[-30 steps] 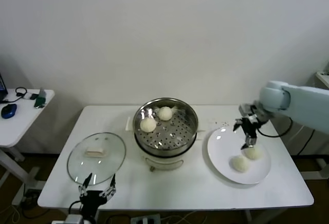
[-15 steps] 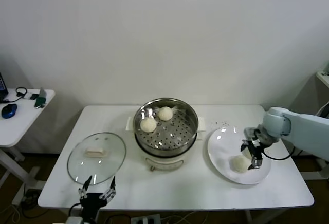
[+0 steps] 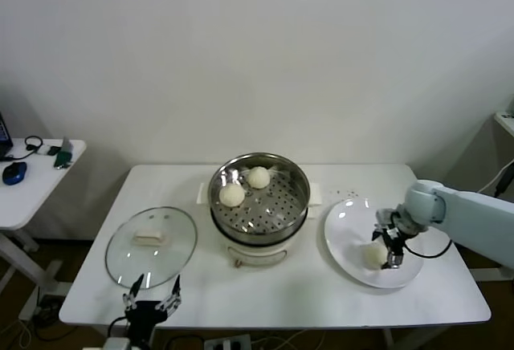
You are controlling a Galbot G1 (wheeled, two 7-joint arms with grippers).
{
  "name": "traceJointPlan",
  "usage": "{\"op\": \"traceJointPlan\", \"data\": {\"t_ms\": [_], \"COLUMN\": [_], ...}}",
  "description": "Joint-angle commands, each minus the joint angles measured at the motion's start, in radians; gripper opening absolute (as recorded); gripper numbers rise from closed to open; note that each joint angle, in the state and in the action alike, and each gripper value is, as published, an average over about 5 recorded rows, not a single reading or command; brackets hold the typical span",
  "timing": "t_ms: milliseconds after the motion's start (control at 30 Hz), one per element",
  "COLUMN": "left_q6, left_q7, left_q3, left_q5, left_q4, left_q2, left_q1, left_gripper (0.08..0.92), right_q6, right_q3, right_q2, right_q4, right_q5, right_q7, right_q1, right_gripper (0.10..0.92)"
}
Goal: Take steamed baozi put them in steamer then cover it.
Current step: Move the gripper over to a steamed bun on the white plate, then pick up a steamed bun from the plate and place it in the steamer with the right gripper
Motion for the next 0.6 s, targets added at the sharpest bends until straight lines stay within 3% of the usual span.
{"op": "traceJointPlan", "data": {"t_ms": [33,200,367,600], "left_q6": [-0.001,-0.002,-0.002,-0.002], "left_q7": [0.0,-0.002,-0.002,-0.002], "left_q3": [0.0,0.003,0.008,0.007], "left_q5": [-0.001,0.0,0.006,0.011], "left_q4": [0.0,0.0,-0.004,-0.017], "left_q2": [-0.001,-0.002,-0.003,-0.003], "left_q1": [-0.001,-0.002,0.001,0.012], "left_gripper": [0.823,0.823,0.823,0.823], "right_q6": [0.001,0.012,0.036,0.118], "right_q3": [0.042,0.041,0.005,-0.129], "right_q2": [0.009,0.0,0.001,0.018], "right_q4": [-0.016,-0.001,0.02,0.059], "right_q5": [-0.019,-0.025,-0.025,-0.006], "right_q7": [0.016,0.012,-0.011,-0.071], "right_q1": [-0.041,-0.031,0.039,0.27], "right_gripper": [0.823,0.801,0.721,0.704]}}
